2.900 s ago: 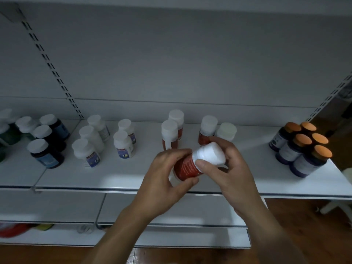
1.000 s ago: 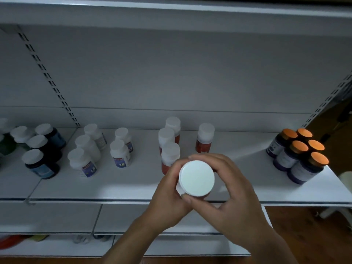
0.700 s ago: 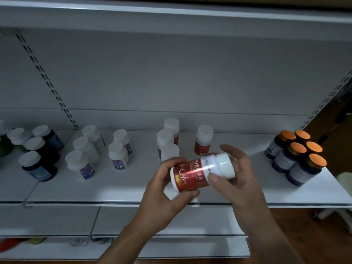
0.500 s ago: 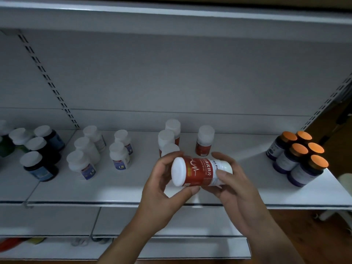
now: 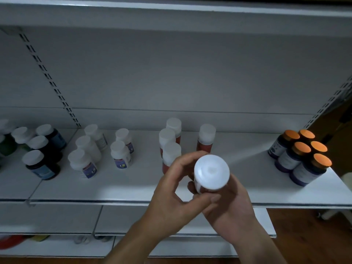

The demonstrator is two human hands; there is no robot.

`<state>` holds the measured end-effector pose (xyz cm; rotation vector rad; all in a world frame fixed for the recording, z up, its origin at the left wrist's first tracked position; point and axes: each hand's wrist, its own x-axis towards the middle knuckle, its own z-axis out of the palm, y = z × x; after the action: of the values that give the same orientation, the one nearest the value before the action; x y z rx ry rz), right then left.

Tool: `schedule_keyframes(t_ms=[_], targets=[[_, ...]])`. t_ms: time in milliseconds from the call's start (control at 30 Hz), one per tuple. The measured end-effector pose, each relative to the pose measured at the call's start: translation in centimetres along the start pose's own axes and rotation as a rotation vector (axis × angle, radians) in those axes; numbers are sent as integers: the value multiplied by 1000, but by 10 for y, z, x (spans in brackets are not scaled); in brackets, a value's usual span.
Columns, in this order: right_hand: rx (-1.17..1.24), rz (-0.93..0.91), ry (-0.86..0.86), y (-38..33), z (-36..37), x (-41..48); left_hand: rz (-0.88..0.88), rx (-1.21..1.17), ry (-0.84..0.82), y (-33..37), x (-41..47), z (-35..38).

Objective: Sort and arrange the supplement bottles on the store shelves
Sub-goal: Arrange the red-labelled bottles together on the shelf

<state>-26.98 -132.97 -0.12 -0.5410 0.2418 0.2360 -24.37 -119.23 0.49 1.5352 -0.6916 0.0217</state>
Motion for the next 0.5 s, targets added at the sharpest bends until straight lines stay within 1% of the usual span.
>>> schedule_keyframes(t_ms=[100,167,267,333,400,467,500], targets=[[-123,-67,44,-2,0,-1,12,32,3,-1,-2,-2],[-268,-161,128,-4,-1,-1,26,80,-7,-5,-5,-6],[-496,-302,253,-7,-6,1,3,157,-39,-11,-7,-15],[-608,-356,273,-9,-8,0,-23,159,-40,-14,-6,-16],[-689,-400,241,-12,-9,-2,-105,32,3,-15,-5,-17],[-767,-437,154,-16,-12,-4,-257,-162,94,-14,-4,-16],[-830,-447,112,-17,-14,-5,-320,-217,148,-13,-3,-15]])
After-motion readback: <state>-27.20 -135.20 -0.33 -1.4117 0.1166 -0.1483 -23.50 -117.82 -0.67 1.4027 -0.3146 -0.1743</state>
